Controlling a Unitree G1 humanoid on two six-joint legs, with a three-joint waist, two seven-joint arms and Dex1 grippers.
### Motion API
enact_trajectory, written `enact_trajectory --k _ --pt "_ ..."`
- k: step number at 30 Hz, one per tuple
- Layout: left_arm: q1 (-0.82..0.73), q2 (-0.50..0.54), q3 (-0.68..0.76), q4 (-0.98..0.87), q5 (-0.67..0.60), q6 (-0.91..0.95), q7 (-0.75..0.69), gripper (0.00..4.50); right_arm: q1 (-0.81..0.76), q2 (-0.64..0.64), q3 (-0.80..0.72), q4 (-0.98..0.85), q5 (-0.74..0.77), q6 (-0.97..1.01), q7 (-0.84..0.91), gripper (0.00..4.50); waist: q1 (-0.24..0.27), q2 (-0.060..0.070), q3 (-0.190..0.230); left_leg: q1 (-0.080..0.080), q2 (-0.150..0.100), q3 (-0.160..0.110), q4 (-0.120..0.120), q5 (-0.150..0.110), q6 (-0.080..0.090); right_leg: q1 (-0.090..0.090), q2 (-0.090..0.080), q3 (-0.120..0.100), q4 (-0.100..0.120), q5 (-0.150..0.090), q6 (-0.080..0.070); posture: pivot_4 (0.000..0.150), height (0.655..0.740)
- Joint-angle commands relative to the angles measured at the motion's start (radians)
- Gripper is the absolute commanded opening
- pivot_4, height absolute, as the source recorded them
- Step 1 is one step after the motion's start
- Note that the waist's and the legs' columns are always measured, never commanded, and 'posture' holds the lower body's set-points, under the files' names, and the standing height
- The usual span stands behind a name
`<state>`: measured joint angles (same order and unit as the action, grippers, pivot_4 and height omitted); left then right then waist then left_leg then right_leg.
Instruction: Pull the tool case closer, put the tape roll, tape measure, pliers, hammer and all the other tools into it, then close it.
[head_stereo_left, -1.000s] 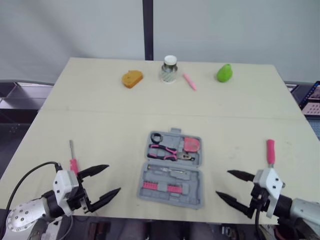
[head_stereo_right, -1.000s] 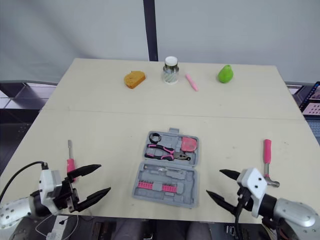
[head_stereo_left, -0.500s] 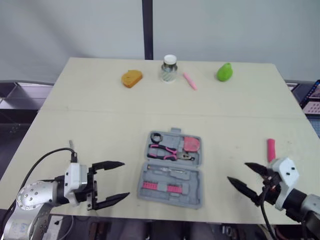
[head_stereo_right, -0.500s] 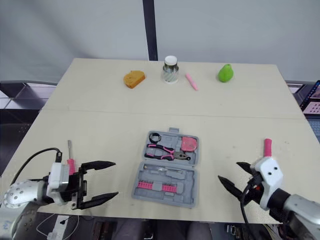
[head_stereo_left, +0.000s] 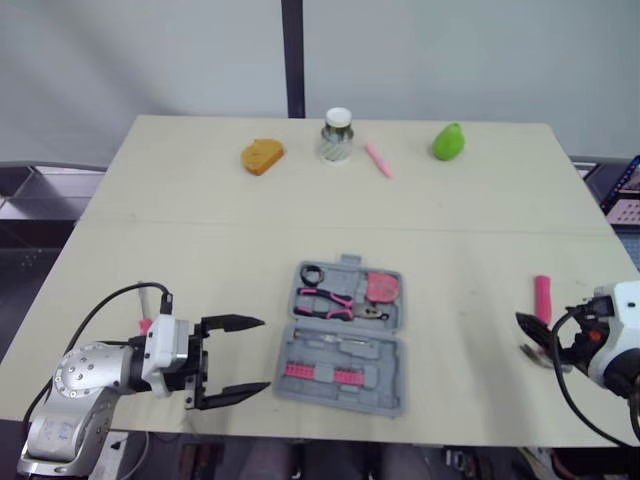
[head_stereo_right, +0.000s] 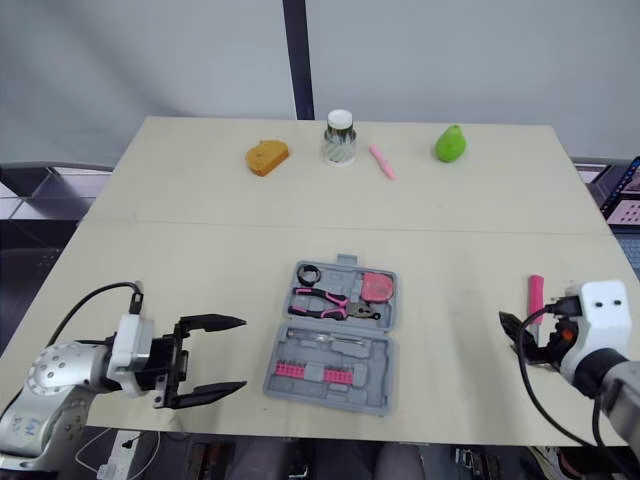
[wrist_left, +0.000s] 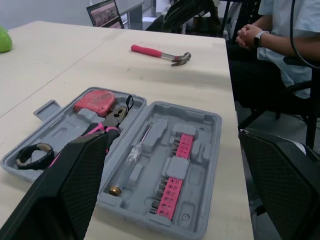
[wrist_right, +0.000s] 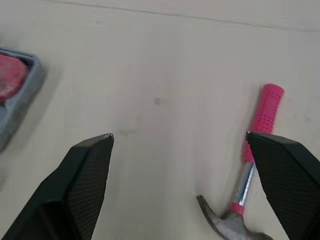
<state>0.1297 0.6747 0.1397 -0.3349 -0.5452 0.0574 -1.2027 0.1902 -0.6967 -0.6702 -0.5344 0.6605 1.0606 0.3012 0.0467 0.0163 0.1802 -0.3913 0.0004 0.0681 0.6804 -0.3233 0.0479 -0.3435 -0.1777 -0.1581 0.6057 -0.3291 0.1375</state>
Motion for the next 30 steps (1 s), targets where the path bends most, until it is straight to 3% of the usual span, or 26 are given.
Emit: enact_trajectory --k 1,9,23,26,30 --pt "-0.009 -0.004 -0.011 0.011 0.002 -0.015 -0.003 4.44 -0.066 -0.023 0.013 0.085 -0.035 0.080 -0.058 4.50 -0.001 0.001 0.001 0.000 0.000 0.000 0.000 0.000 0.000 0.000 0.000 0.000 0.000 0.000 0.000 0.150 0.6950" --pt "-0.016 -0.010 -0.026 0.019 0.011 -0.033 0.006 4.44 -0.221 -0.061 0.063 0.246 -0.111 0.247 -0.110 4.50 -0.018 0.005 0.003 -0.002 -0.001 0.000 -0.001 0.001 0.000 -0.001 0.000 -0.001 0.004 0.000 0.000 0.150 0.6950" --pt "0.012 -0.009 -0.028 0.002 0.010 -0.037 0.022 4.44 -0.326 -0.045 0.128 0.362 -0.206 0.274 -0.106 4.50 -0.023 0.005 0.003 -0.002 -0.001 0.000 -0.001 0.001 0.000 -0.002 0.000 -0.001 0.004 0.000 0.000 0.150 0.6950" --pt "0.018 -0.010 -0.027 -0.004 0.012 -0.039 0.031 4.50 -0.347 -0.040 0.141 0.393 -0.231 0.271 -0.113 3.66 -0.023 0.005 0.003 -0.002 -0.001 0.000 -0.001 0.002 0.000 -0.002 0.000 -0.001 0.004 0.000 0.000 0.150 0.6950" --pt "0.031 -0.009 -0.027 -0.013 0.013 -0.042 0.039 4.50 -0.361 -0.035 0.150 0.410 -0.250 0.265 -0.108 1.80 -0.023 0.005 0.003 -0.004 -0.001 0.000 -0.001 0.002 0.000 -0.004 0.000 -0.001 0.005 0.000 0.000 0.150 0.6950"
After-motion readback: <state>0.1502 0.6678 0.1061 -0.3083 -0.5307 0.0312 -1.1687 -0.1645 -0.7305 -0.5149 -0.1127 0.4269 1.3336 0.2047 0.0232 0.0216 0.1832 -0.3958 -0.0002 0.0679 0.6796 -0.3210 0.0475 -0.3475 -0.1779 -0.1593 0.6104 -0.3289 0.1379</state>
